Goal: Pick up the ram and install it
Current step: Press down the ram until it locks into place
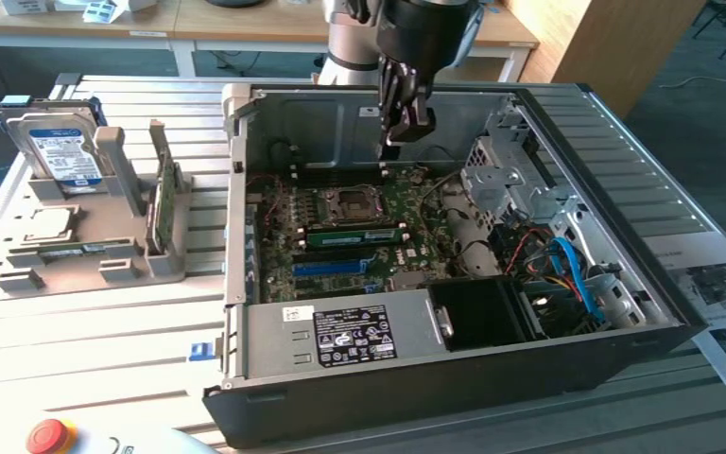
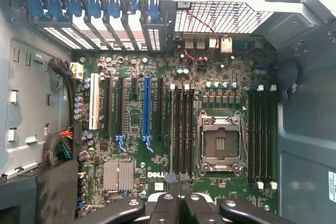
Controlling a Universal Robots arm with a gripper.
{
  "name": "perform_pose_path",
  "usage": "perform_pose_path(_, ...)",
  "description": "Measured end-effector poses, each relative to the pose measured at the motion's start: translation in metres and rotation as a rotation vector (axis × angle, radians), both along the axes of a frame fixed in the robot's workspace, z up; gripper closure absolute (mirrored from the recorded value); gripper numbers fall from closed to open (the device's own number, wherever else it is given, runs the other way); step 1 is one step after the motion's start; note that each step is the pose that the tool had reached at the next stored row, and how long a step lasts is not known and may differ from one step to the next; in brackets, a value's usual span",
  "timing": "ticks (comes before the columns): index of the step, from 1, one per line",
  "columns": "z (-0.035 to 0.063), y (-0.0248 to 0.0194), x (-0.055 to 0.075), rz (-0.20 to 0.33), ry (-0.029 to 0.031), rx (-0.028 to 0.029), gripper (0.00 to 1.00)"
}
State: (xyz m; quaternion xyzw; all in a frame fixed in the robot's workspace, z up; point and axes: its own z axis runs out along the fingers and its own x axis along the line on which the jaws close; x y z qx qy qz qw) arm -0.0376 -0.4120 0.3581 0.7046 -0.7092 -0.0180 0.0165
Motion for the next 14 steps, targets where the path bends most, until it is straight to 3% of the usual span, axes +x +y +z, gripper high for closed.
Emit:
perform_pose_path(3,-0.0001,0.0003,-0.0005,0.000,-0.0052,-0.0006,0.89)
perform_pose_path(14,0.0000,0.0002,0.0030,0.000,-0.0053,-0.0007,0.89)
